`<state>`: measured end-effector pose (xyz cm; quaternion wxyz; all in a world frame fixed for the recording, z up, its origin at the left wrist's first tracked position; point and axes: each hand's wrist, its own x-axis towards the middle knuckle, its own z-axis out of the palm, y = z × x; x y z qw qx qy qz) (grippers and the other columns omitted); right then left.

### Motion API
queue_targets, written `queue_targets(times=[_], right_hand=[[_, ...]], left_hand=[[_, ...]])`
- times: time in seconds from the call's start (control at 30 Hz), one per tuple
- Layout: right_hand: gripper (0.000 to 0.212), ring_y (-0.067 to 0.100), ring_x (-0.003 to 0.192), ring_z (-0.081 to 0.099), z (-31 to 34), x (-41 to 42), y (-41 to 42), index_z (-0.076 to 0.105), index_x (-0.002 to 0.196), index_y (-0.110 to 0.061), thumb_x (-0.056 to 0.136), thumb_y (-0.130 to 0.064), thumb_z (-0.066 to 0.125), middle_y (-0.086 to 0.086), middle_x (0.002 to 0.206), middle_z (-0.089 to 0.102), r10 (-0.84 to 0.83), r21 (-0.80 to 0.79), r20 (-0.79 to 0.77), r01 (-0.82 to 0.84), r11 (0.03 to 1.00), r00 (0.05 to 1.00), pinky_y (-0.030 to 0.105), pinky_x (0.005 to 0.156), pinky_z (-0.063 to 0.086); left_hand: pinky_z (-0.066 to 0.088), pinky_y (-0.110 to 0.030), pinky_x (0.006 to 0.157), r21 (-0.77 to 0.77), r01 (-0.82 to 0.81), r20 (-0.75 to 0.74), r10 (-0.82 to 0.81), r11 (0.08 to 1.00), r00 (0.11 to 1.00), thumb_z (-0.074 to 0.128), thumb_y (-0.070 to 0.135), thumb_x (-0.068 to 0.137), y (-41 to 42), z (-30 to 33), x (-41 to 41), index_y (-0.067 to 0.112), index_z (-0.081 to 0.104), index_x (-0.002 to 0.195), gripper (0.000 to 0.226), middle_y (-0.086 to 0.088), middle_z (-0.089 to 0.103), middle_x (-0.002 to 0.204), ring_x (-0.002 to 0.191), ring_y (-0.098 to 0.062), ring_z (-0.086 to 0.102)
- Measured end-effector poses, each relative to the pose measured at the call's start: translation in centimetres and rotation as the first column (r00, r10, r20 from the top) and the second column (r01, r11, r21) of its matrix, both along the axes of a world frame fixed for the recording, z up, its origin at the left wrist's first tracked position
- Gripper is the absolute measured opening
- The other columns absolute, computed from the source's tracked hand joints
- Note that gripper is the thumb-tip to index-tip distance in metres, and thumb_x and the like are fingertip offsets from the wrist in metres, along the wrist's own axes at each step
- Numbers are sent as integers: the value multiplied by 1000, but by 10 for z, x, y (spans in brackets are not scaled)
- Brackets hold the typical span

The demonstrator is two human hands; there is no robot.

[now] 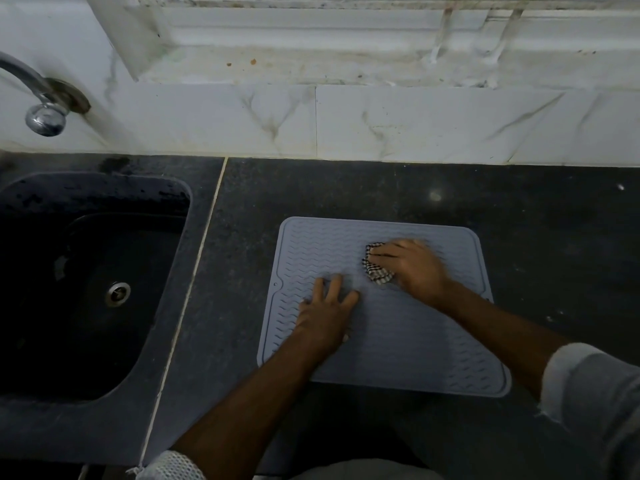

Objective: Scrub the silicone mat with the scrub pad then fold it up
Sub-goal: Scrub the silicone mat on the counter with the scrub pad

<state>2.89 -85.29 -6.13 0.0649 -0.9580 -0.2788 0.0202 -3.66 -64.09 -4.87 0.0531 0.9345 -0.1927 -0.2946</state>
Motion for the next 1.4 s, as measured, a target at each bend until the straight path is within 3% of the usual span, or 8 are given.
queue_targets(times=[0.1, 0.2, 0.33, 0.6, 0.87, 1.07, 1.23, 1.4], right_hand=[[45, 28, 119, 49, 5, 2, 9, 60, 122, -18, 78, -9, 65, 5, 129, 58, -39, 37, -17, 40, 999, 999, 44, 101, 33], [43, 31, 114, 54, 6, 6, 37, 64, 116, -13, 74, -7, 69, 8, 123, 62, 26, 91, 50, -31, 995, 998, 47, 97, 38], [40, 28, 118, 50, 3, 11, 67, 61, 120, -15, 81, -11, 64, 5, 128, 59, 84, 36, 34, -85, 996, 996, 43, 100, 35], [45, 29, 119, 51, -3, -12, -11, 59, 123, -19, 79, -10, 64, 5, 128, 58, -43, 41, 32, 42, 998, 999, 45, 100, 35], [49, 26, 124, 45, -4, -12, -12, 54, 129, -21, 82, -8, 58, 3, 136, 52, -78, 104, -46, 82, 991, 996, 43, 103, 30], [43, 28, 114, 55, 9, -1, -15, 63, 118, -9, 76, 0, 66, 12, 122, 61, -94, 323, -40, 102, 941, 995, 40, 101, 41], [43, 31, 118, 51, 14, 11, 6, 61, 121, -13, 78, -6, 64, 11, 128, 58, -32, 195, 13, 28, 980, 999, 45, 103, 37], [51, 27, 128, 39, 7, 6, 30, 52, 131, -20, 82, -24, 65, 3, 141, 46, 71, -46, -99, -75, 996, 993, 41, 108, 28]], left_hand=[[21, -64, 107, 13, -1, -6, 1, 1000, 1000, 69, 30, 83, -1, -1, 1, 33, 10, 149, 89, -5, -14, 157, 142, -41, -10], [20, -65, 107, 23, -7, -25, 8, 1000, 1000, 69, 31, 83, -2, -1, 2, 34, 8, 149, 90, -5, -15, 157, 142, -41, -11], [21, -65, 107, 29, -6, -19, 7, 1000, 1000, 69, 33, 83, -2, -2, 1, 36, 5, 149, 92, -6, -14, 157, 142, -41, -11], [21, -63, 108, 11, 11, 1, -11, 1000, 1000, 68, 31, 84, 1, 0, 1, 33, 10, 150, 87, -5, -14, 158, 143, -40, -10], [8, -63, 111, -18, 14, -4, -14, 1000, 1000, 56, 32, 92, 4, -5, -11, 36, -6, 150, 85, -2, -26, 156, 142, -35, -19], [4, -57, 114, -34, -19, 158, 25, 999, 987, 56, 49, 88, -13, 6, -8, 34, 17, 149, 74, -6, -8, 159, 145, -32, -6], [13, -55, 113, -34, -10, 92, 13, 999, 996, 69, 50, 77, -39, 13, -6, 32, 15, 149, 92, -8, -2, 158, 144, -35, -1], [23, -62, 108, -9, -55, -1, 55, 998, 998, 75, 50, 71, -43, 6, -9, 35, 7, 150, 106, -6, -12, 157, 143, -39, -9]])
